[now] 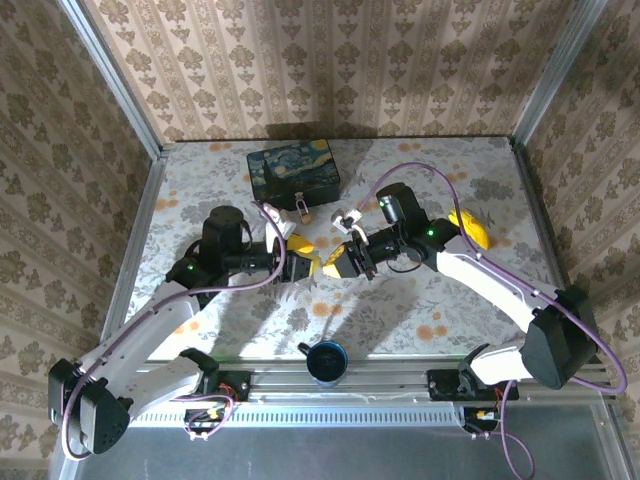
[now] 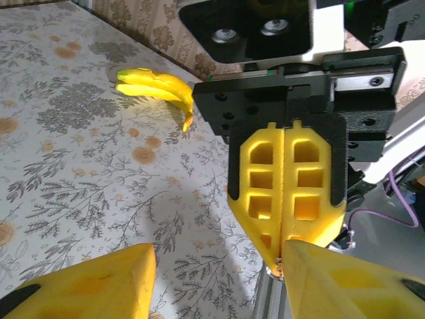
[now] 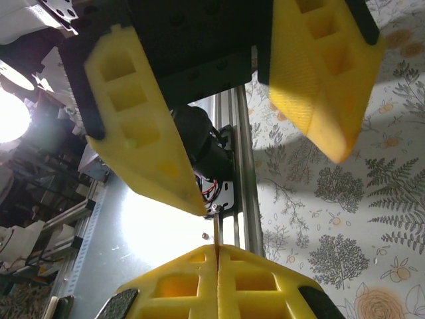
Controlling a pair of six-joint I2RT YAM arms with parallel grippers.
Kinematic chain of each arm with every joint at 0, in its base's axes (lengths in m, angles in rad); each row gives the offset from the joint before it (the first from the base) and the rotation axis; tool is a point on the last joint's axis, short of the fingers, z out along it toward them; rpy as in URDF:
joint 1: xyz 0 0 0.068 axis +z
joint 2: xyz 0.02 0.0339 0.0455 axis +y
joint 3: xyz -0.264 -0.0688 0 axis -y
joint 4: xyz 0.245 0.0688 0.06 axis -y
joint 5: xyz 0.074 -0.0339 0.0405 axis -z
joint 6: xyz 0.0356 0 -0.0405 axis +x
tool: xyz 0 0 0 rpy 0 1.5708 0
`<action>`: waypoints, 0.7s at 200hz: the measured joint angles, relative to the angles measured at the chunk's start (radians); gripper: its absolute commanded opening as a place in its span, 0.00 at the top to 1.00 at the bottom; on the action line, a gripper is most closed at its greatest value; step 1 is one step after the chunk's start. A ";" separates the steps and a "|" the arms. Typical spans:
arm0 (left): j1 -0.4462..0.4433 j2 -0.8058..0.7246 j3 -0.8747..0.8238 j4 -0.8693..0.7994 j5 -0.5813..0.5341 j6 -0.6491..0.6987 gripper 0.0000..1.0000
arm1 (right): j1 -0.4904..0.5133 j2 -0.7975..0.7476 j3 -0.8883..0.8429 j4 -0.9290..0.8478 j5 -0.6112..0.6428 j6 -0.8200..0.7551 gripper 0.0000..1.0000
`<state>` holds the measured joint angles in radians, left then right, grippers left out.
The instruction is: Unlock a padlock with a key
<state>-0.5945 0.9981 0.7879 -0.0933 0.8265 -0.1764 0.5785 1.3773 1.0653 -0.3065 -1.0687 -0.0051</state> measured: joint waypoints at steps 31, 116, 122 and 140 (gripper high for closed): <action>-0.003 0.000 0.000 0.012 0.024 -0.003 0.49 | 0.000 0.026 0.003 0.003 -0.010 0.000 1.00; -0.003 0.029 0.000 0.010 0.052 -0.006 0.59 | 0.000 0.041 0.004 0.004 -0.010 0.001 1.00; -0.003 0.034 0.000 0.008 0.053 -0.006 0.61 | 0.000 0.041 0.004 0.004 -0.010 0.001 1.00; -0.003 0.045 0.000 -0.004 0.053 -0.006 0.66 | 0.000 0.041 0.004 0.006 -0.010 0.001 1.00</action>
<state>-0.5972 1.0428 0.7876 -0.0971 0.8791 -0.1829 0.5785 1.4185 1.0691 -0.3008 -1.0786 -0.0040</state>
